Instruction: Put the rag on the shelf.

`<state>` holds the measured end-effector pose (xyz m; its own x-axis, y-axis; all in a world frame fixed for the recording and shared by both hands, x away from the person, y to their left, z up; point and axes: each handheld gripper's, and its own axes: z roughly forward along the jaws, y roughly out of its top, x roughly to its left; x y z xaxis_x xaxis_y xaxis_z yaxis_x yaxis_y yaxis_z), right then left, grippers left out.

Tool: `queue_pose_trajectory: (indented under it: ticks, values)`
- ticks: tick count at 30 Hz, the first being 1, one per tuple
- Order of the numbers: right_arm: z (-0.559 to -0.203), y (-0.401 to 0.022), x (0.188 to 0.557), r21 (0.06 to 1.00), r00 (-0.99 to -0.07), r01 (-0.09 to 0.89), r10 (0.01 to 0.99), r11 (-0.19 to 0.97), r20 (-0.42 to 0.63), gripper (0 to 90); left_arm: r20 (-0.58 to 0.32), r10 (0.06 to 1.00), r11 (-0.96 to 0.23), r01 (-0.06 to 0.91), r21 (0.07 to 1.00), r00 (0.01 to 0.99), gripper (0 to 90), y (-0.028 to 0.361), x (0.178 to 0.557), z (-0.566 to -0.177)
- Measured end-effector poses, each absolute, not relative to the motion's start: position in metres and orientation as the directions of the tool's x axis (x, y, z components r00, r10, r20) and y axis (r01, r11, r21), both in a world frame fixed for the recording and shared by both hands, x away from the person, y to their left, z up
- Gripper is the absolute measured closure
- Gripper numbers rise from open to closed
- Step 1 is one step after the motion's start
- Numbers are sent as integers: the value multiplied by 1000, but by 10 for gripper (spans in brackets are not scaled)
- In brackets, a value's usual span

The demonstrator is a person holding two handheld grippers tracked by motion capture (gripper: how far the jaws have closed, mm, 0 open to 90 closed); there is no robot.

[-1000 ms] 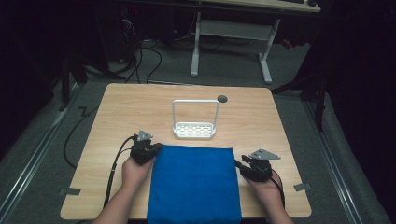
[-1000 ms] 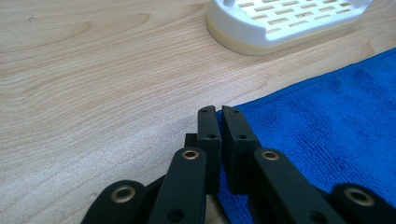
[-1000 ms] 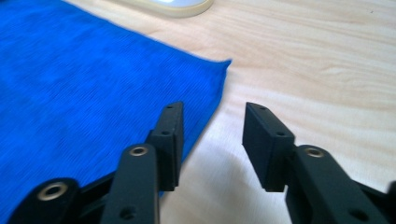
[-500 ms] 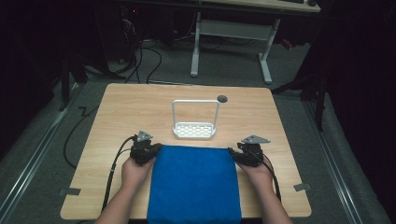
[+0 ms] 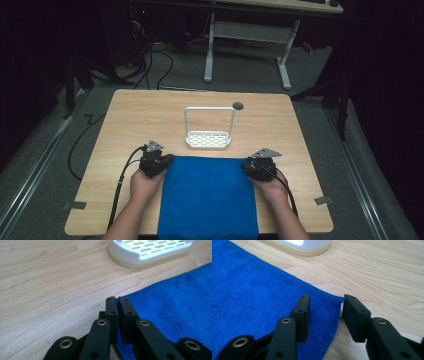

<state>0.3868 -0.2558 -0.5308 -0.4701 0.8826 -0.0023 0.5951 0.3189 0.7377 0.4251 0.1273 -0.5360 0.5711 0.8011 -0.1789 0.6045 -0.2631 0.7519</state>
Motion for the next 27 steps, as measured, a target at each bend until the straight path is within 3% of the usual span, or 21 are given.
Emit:
queue_pose_trajectory:
  ticks: [10, 27]
  values:
    - [-531, -251, 388, 739, -481, 594, 877, 318, 9, 863, -167, 796, -279, 596, 753, 582, 883, 126, 424, -536]
    - [-500, -254, 361, 841, -497, 470, 868, 267, 2, 887, -194, 786, -177, 515, 839, 587, 884, 142, 405, -509]
